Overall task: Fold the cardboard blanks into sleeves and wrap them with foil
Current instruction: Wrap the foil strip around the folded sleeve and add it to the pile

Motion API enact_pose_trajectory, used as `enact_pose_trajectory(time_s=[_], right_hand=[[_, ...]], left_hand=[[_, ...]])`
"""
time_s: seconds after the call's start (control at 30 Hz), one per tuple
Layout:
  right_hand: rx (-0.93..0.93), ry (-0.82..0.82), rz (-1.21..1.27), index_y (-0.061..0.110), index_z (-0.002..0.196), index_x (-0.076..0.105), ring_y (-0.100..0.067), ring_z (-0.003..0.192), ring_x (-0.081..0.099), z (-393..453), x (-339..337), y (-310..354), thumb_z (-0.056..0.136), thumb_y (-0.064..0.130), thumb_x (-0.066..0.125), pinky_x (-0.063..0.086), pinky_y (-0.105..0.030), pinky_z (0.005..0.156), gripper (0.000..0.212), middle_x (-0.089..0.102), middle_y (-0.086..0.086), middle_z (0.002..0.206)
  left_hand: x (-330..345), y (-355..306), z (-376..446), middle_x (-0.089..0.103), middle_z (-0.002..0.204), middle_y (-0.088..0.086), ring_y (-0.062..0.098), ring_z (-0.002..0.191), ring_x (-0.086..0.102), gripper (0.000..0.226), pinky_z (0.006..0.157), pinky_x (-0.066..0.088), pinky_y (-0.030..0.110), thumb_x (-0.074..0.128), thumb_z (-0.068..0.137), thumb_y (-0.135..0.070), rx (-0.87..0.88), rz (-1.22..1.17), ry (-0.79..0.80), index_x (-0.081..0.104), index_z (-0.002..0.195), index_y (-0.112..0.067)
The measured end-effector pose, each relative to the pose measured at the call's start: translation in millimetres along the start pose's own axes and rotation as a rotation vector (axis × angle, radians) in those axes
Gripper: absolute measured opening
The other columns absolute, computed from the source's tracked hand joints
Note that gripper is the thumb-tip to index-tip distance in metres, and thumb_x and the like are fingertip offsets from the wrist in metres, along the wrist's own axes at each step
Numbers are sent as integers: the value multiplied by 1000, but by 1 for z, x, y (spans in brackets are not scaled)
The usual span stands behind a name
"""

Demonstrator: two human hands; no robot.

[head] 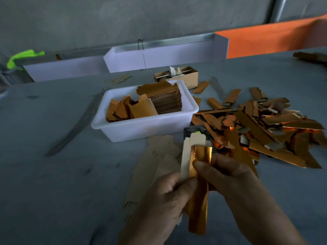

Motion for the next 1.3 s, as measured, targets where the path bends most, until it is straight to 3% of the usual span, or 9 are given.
enact_pose_trajectory(time_s=[0.23, 0.4, 0.57, 0.7, 0.83, 1.03, 1.13, 1.23, 1.3], right_hand=[[-82, -142, -31, 8, 75, 64, -41, 78, 60, 2, -8, 4, 58, 52, 59, 53, -56, 74, 47, 61, -25, 77], [-24, -105, 123, 29, 82, 71, -30, 83, 66, 4, -3, -4, 76, 28, 63, 59, -37, 70, 10, 68, -14, 82], [-23, -169, 93, 21, 84, 68, -47, 87, 58, 3, -3, -6, 80, 22, 64, 50, -59, 81, 6, 61, -28, 84], [-34, -188, 96, 26, 83, 70, -44, 85, 60, 3, -1, -6, 79, 23, 65, 51, -59, 81, 7, 65, -23, 80], [-42, -201, 88, 26, 82, 70, -39, 84, 63, 3, 0, -7, 74, 29, 65, 53, -55, 81, 10, 67, -18, 77], [-32, -196, 77, 24, 77, 70, -18, 69, 67, 3, -1, -7, 76, 27, 65, 53, -32, 65, 6, 69, -4, 69], [-25, -214, 88, 15, 73, 69, -29, 69, 63, 1, -5, -7, 79, 31, 64, 52, -35, 62, 18, 66, -11, 66], [-7, -210, 42, 12, 70, 65, -34, 67, 60, 0, -8, -7, 67, 51, 62, 53, -41, 65, 40, 63, -17, 69], [-12, -205, 5, 16, 67, 64, -28, 65, 60, 0, -11, -5, 68, 47, 65, 53, -45, 69, 31, 61, -12, 64]], left_hand=[[-1, -12, 3, 73, 72, 1, 9, 62, 66, 21, 53, 48, 16, 65, 68, -43, 63, -32, -187, 74, 81, -29], [-1, -11, 2, 71, 76, 0, 4, 61, 64, 9, 51, 45, 13, 69, 77, -34, 122, 43, -348, 75, 80, -39], [2, -13, 3, 71, 75, -14, -1, 69, 67, 40, 54, 47, 10, 69, 82, -21, 138, 53, -402, 69, 62, -56], [2, -14, 1, 70, 79, -8, 4, 76, 68, 43, 61, 51, 17, 72, 80, -18, 172, 104, -462, 68, 68, -59], [5, -17, -5, 56, 74, -8, 4, 73, 60, 28, 62, 45, 11, 74, 79, -16, 340, 348, -587, 74, 92, -40], [34, -31, -6, 56, 65, 7, 26, 58, 58, 38, 46, 45, 29, 56, 69, -10, 406, 1293, -581, 75, 100, -6], [48, -23, -2, 57, 64, 5, 24, 60, 55, 41, 50, 47, 28, 42, 73, -12, 281, 1383, -419, 76, 95, -7], [56, -22, -6, 56, 62, 1, 21, 68, 48, 43, 49, 45, 25, 39, 69, -15, 357, 1368, -472, 78, 89, -14], [54, -25, -9, 53, 63, -1, 17, 65, 52, 45, 44, 39, 21, 42, 66, -14, 409, 1289, -519, 78, 92, -20]])
Point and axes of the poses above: each hand's wrist, its own z-axis towards the middle knuckle, its own x-axis out of the palm, y = z × x, the point moved 4 cm from there along z, towards the middle knuckle
